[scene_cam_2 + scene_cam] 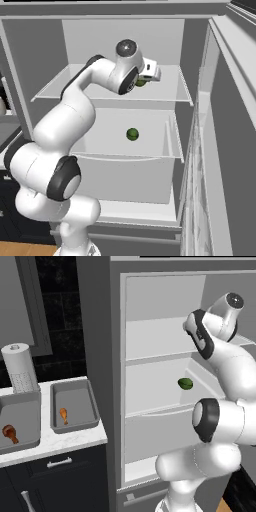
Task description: Place one avocado and one chicken drumstick in each tupperware on the nearby counter, to pack two identical lunches.
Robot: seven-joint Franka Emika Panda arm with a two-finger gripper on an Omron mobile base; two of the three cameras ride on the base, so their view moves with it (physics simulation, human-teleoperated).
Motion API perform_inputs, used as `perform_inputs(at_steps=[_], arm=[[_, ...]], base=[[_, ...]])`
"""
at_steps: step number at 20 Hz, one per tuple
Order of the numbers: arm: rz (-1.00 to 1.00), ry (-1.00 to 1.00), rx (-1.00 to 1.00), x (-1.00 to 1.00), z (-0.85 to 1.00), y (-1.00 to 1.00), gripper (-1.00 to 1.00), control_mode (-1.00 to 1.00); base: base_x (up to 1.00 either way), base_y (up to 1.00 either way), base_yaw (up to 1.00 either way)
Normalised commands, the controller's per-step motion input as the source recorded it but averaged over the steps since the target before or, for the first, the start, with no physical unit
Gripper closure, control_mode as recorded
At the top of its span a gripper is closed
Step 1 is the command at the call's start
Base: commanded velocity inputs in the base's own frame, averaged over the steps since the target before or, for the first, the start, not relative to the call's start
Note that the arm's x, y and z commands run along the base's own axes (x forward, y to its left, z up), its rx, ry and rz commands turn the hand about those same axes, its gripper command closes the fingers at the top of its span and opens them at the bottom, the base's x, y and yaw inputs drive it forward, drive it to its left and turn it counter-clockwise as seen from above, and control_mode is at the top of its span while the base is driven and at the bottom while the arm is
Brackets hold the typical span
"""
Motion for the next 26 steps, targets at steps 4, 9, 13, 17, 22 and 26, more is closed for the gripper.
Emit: perform_inputs(at_steps=[4, 9, 13, 17, 22, 26], arm=[[0.00, -0.35, 0.03, -1.00, 0.00, 0.24, 1.00, -1.00], [0.00, -0.07, 0.05, -1.00, 0.29, 0.38, 1.00, -1.00], [0.00, 0.09, 0.03, -1.00, 0.65, 0.40, 1.00, -1.00], [0.00, 0.05, 0.02, -1.00, 0.49, 0.18, 1.00, -1.00], [0.00, 0.01, 0.00, -1.00, 0.05, 0.32, 1.00, -1.00], [0.00, 0.00, 0.00, -1.00, -0.01, 0.36, 1.00, -1.00]], base=[[0.00, 0.00, 0.00], [0.00, 0.00, 0.00], [0.00, 0.00, 0.00], [0.00, 0.00, 0.00], [0.00, 0.00, 0.00], [0.00, 0.00, 0.00]])
